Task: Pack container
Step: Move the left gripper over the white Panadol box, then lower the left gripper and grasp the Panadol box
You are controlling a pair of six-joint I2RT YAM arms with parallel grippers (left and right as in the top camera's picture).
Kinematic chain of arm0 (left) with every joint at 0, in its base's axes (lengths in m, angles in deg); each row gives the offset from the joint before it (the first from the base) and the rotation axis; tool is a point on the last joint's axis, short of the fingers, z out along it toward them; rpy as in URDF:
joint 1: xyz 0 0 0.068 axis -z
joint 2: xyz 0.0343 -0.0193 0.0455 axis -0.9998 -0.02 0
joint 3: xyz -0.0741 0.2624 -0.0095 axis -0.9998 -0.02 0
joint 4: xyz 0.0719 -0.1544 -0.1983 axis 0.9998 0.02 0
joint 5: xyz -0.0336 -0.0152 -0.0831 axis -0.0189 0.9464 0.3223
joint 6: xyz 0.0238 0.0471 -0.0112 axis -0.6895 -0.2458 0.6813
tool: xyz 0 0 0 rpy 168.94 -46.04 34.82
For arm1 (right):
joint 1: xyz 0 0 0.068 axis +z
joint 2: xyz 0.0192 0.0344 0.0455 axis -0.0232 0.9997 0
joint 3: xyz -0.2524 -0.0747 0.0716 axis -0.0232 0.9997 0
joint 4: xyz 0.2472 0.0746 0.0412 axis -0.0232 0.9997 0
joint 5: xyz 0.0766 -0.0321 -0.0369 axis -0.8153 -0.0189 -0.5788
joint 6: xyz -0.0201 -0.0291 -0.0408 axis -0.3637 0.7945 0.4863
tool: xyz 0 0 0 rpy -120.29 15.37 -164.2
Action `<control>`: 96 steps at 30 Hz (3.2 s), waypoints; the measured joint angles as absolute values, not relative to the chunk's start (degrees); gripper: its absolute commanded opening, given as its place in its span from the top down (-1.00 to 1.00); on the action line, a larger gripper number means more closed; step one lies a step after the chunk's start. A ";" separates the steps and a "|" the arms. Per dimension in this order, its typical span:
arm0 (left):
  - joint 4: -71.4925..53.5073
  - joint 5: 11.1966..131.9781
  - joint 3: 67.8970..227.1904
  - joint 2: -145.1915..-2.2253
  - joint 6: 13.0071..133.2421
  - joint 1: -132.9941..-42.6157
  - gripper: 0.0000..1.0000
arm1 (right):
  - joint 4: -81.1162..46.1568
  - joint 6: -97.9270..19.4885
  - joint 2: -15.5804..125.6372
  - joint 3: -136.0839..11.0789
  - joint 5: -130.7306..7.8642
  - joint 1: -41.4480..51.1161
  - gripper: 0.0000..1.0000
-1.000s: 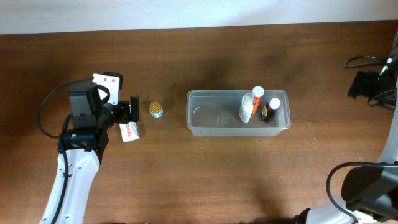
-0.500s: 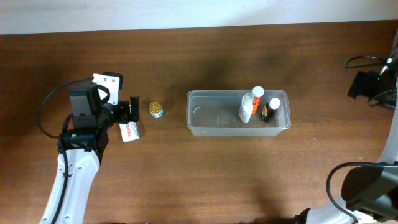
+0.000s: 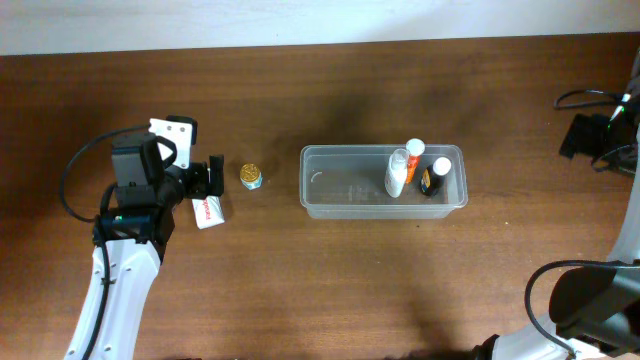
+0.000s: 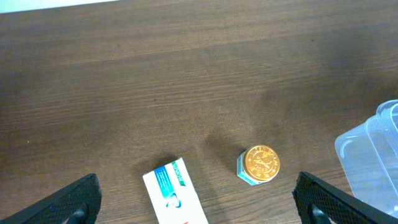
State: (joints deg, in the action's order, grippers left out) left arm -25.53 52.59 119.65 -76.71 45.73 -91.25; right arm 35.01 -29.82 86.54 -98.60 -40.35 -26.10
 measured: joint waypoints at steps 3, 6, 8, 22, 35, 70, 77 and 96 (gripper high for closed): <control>-24.43 52.57 119.65 -76.71 45.73 -91.25 -0.99 | 35.01 -29.82 86.54 -98.60 -40.35 -26.10 -0.97; -23.25 52.22 119.65 -76.87 45.75 -91.25 -0.99 | 35.01 -29.82 86.54 -98.60 -40.35 -26.10 -0.97; -22.01 50.98 119.72 -77.15 46.64 -91.25 -0.99 | 35.03 -29.82 86.54 -98.60 -40.33 -26.10 -0.97; -12.00 47.83 119.96 -81.06 57.68 -91.23 -0.99 | 35.03 -29.82 86.54 -98.60 -40.33 -26.10 -0.97; -9.57 42.39 119.98 -87.75 71.93 -91.23 -0.99 | 35.03 -29.82 86.54 -98.60 -40.33 -26.10 -0.97; -22.05 40.90 119.98 -99.86 67.93 -90.83 -0.99 | 35.03 -29.82 86.54 -98.58 -40.35 -26.10 -0.97; -22.10 40.48 120.07 -102.42 67.69 -88.86 -0.99 | 35.01 -29.84 86.54 -98.58 -40.35 -26.10 -0.97; -22.82 39.15 120.09 -102.46 67.43 -88.82 -0.04 | 35.01 -29.84 86.54 -98.58 -40.33 -26.10 -0.97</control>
